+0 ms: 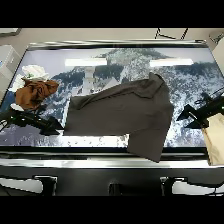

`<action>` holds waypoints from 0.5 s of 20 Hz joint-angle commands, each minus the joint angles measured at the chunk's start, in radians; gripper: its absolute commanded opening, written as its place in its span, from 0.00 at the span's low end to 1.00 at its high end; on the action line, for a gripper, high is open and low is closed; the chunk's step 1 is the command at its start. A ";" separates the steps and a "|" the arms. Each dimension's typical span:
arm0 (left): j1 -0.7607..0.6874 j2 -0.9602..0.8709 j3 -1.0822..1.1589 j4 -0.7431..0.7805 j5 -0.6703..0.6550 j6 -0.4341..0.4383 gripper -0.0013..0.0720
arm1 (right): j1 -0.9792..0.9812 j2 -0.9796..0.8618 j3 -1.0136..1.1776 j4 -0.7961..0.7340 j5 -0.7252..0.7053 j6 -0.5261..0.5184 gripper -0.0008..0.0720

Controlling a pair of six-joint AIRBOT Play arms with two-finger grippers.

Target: Fold the clothes and pants, and hang the long-sleeved shirts on hangers.

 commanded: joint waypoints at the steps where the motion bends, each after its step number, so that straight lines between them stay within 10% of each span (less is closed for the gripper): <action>1: -0.072 -0.002 -0.034 -0.036 0.094 0.020 0.62 | 0.000 0.010 -0.022 -0.004 0.007 -0.003 0.79; 5: -0.111 0.000 -0.034 -0.036 0.101 -0.002 0.08 | 0.000 0.010 -0.028 -0.021 0.008 -0.003 0.79; 10: -0.106 0.026 -0.033 -0.036 0.065 0.000 0.05 | 0.000 0.007 -0.230 0.027 -0.152 -0.059 0.77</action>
